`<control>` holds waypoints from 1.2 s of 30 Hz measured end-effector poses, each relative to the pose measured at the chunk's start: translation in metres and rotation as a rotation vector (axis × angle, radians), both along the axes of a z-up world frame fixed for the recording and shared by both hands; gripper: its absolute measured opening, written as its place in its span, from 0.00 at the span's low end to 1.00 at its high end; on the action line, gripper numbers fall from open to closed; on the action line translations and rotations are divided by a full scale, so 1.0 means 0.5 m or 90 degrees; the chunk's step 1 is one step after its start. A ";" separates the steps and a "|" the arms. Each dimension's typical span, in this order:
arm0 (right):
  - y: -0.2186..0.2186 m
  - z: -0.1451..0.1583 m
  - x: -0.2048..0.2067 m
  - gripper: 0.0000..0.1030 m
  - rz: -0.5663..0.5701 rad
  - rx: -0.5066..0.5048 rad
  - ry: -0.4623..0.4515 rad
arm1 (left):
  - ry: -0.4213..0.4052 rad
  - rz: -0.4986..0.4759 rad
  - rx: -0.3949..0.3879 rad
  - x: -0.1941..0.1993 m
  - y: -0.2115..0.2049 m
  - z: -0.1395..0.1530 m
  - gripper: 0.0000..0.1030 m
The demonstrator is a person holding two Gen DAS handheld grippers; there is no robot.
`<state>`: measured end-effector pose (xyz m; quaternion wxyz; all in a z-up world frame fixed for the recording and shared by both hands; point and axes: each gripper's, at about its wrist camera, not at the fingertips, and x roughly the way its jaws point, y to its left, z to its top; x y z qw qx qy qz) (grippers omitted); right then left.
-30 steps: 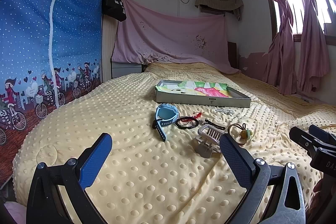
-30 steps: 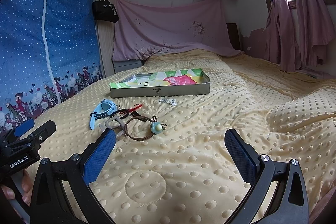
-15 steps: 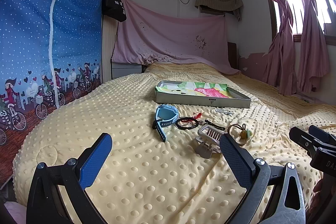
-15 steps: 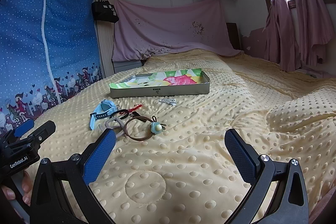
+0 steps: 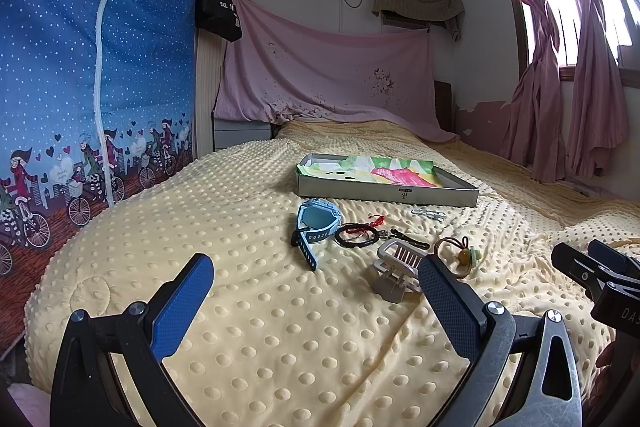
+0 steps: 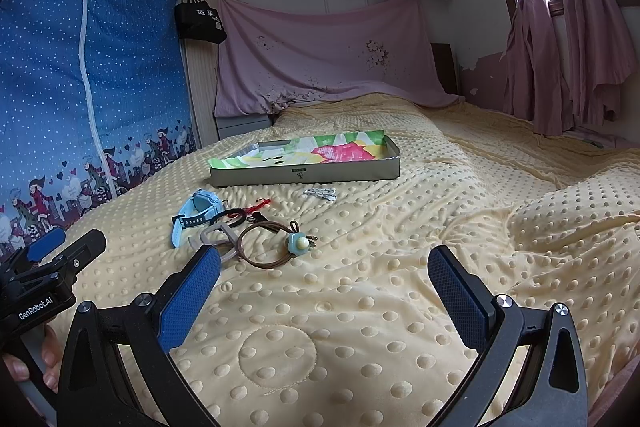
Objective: Organize jewelry
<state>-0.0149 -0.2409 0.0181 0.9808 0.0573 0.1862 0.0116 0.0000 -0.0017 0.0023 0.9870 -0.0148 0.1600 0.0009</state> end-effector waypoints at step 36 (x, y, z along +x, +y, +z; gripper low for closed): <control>-0.015 0.023 0.196 0.99 0.084 0.017 0.061 | 0.042 -0.030 -0.020 0.170 -0.021 0.026 1.00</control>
